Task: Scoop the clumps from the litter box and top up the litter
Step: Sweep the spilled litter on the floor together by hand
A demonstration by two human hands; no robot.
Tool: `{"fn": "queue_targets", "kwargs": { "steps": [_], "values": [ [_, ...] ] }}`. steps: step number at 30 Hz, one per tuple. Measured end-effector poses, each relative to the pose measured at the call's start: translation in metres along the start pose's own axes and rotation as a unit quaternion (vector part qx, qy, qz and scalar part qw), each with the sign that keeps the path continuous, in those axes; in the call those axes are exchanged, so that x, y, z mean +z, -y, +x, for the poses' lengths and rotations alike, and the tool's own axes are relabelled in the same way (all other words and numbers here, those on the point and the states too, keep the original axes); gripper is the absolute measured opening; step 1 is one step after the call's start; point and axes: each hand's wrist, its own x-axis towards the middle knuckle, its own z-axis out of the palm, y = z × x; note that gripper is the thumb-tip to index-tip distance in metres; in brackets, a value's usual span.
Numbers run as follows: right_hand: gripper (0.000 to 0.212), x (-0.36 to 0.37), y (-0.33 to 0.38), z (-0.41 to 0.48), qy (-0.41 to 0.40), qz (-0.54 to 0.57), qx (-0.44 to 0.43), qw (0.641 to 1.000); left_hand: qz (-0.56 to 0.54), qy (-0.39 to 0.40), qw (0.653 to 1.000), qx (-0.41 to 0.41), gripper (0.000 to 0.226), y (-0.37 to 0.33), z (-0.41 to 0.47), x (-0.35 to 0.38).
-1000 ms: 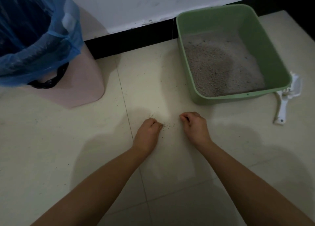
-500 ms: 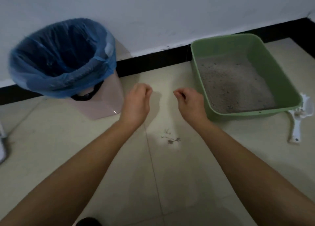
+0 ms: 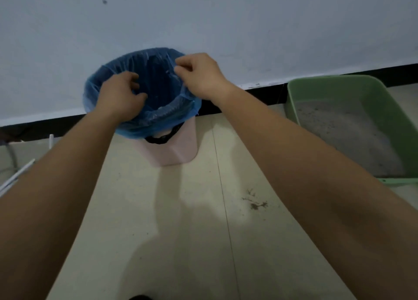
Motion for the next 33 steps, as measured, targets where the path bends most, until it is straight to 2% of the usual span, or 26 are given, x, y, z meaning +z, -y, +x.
{"fn": "queue_targets", "kwargs": {
  "steps": [5,7,9,11,14,17,20,22,24,29,33],
  "values": [
    [0.026,-0.033,-0.032,-0.031,-0.045,0.045,0.042,0.997,-0.074,-0.164,0.981,0.069,0.034,-0.033,-0.02,0.028],
    [0.027,-0.048,-0.062,-0.056,-0.045,0.029,0.077,0.996,-0.095,-0.219,0.963,0.122,0.029,-0.056,-0.038,0.046],
    [0.03,-0.057,-0.098,-0.09,-0.012,-0.022,0.126,0.992,-0.123,-0.244,0.944,0.185,0.024,-0.078,-0.06,0.074],
    [0.032,-0.058,-0.14,-0.134,0.022,-0.058,0.188,0.98,-0.179,-0.217,0.939,0.198,0.023,-0.099,-0.086,0.112],
    [0.031,-0.04,-0.197,-0.204,0.042,-0.102,0.26,0.959,-0.24,-0.082,0.955,0.151,0.025,-0.11,-0.125,0.177],
    [0.031,-0.016,-0.232,-0.266,0.06,-0.156,0.244,0.955,-0.182,0.079,0.971,0.131,0.029,-0.084,-0.164,0.234],
    [0.055,0.01,-0.249,-0.307,0.075,-0.263,0.194,0.942,-0.069,0.172,0.969,0.161,0.042,-0.044,-0.198,0.262],
    [0.071,0.026,-0.251,-0.321,0.113,-0.307,0.205,0.923,-0.004,0.184,0.968,0.173,0.042,-0.022,-0.208,0.268],
    [0.076,0.04,-0.252,-0.329,0.14,-0.319,0.197,0.916,0.04,0.176,0.968,0.175,0.039,-0.007,-0.21,0.268],
    [0.071,0.067,-0.243,-0.326,0.157,-0.31,0.119,0.93,0.039,0.144,0.973,0.175,0.031,0.002,-0.197,0.271],
    [0.065,0.071,-0.243,-0.32,0.113,-0.289,0.115,0.944,0.005,0.134,0.98,0.144,0.024,-0.003,-0.191,0.274]
  ]
}}
